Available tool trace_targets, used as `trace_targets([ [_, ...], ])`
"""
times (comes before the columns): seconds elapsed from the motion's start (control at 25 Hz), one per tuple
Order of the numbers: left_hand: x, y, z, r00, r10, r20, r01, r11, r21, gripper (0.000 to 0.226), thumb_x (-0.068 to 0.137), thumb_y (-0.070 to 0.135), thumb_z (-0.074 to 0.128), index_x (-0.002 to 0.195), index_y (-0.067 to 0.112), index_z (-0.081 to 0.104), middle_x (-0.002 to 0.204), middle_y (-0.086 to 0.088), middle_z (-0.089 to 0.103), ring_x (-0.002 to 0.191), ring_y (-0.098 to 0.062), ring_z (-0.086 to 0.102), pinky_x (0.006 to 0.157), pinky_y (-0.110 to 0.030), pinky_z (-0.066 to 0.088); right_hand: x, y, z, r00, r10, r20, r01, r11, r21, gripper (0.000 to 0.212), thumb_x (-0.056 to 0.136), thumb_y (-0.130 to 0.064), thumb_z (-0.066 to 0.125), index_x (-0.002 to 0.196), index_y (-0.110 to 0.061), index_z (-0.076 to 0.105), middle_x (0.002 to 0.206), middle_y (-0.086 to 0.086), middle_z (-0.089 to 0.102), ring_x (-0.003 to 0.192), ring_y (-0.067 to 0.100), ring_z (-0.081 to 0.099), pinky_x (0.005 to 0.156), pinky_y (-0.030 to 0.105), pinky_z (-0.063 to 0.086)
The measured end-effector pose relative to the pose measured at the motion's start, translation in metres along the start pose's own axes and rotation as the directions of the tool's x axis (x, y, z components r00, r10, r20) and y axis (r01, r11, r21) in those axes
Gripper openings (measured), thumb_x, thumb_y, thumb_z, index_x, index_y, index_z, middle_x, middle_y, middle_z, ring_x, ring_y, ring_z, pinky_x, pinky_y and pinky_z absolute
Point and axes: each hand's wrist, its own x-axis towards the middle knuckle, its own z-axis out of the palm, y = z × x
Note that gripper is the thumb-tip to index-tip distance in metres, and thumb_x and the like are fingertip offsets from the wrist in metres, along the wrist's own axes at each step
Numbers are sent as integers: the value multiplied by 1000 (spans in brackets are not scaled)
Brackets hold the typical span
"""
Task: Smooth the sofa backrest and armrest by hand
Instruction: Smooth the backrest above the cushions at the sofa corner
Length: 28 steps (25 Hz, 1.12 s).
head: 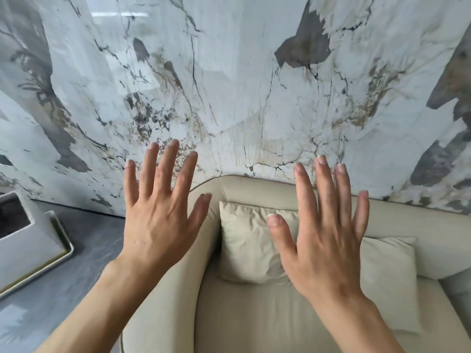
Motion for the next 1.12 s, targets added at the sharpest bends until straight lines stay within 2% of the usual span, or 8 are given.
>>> trace_targets([
  [0.2,17,-49,2,1000,-11,-11,11,1000,-9,64,93,47,40,148,14,41,158,-15,32,149,-38,19,118,-61,10,21,-39,14,1000,7,3,-7,1000,-21,67,95,-55,32,152,-21,25,161,10,23,149,30,16,116,59,12],
  [0.32,29,-82,12,999,34,-1,-34,999,-40,63,92,45,43,147,14,42,158,-16,33,148,-37,19,118,-61,11,32,-70,26,998,60,-9,-61,996,-67,67,96,-57,28,153,-22,22,162,9,22,150,29,13,116,58,10],
  [0.52,50,-126,22,992,125,25,-121,986,-114,62,93,45,42,146,12,43,157,-18,33,147,-41,22,117,-64,13,39,-110,29,982,188,-36,-191,972,-140,69,95,-57,31,154,-22,21,163,8,19,150,27,9,115,58,8],
  [0.84,54,-110,-6,970,240,-50,-244,962,-120,62,93,45,44,146,12,44,157,-17,34,147,-40,23,117,-63,15,20,-118,-5,959,239,-149,-261,954,-146,69,96,-59,25,154,-23,19,163,6,17,151,27,10,116,57,9],
  [1.12,52,-127,-9,962,268,-50,-272,953,-131,61,93,45,43,145,13,44,157,-15,35,147,-38,23,117,-63,17,13,-138,-5,953,272,-132,-291,943,-163,70,95,-57,29,154,-22,20,163,8,19,150,28,13,115,57,9],
])
